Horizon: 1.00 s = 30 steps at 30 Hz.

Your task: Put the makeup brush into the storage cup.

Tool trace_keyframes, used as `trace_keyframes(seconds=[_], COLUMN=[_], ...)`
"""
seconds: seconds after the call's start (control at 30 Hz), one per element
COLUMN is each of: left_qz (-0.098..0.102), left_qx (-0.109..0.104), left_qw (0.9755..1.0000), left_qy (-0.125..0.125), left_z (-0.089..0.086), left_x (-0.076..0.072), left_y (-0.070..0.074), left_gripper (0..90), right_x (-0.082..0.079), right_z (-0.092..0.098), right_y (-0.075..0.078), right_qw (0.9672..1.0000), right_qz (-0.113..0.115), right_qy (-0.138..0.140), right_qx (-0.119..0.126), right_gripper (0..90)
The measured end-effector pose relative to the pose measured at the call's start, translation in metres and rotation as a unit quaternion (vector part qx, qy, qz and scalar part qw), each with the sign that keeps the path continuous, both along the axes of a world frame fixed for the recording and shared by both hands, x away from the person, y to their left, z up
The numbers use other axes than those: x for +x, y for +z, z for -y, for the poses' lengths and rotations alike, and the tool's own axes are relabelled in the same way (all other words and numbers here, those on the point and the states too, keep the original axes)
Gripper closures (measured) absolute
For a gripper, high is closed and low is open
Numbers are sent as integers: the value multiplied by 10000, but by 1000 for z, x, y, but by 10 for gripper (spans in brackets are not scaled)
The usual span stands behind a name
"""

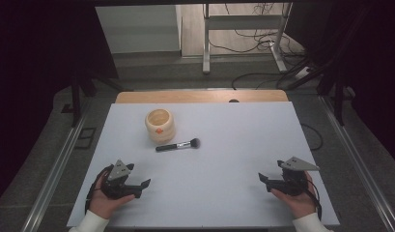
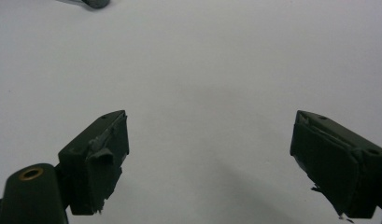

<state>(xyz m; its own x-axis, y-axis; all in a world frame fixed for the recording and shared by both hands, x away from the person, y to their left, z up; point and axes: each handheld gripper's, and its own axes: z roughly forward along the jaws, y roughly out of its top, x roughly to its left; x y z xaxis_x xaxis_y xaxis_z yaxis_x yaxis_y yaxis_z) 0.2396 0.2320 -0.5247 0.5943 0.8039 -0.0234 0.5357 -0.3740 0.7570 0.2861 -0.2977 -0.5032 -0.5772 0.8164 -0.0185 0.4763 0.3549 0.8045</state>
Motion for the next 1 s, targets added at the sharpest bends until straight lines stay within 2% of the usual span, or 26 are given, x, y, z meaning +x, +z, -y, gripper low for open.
trace_keyframes(seconds=[0.33,0.63,1.0], left_qz=[6,-2,17], left_qx=[-5,-10,-35], left_qw=[10000,10000,10000], left_qy=[0,19,74], left_z=[-1,-2,-5], left_x=[0,-1,-3], left_y=[1,1,2], left_gripper=[152,150,149], right_x=[0,-1,-2], right_z=[0,-3,-4], right_y=[0,1,2], right_qw=[10000,9998,9997], right_qz=[35,35,53], right_qy=[40,217,236], right_qx=[2,-41,-31], right_gripper=[127,134,142])
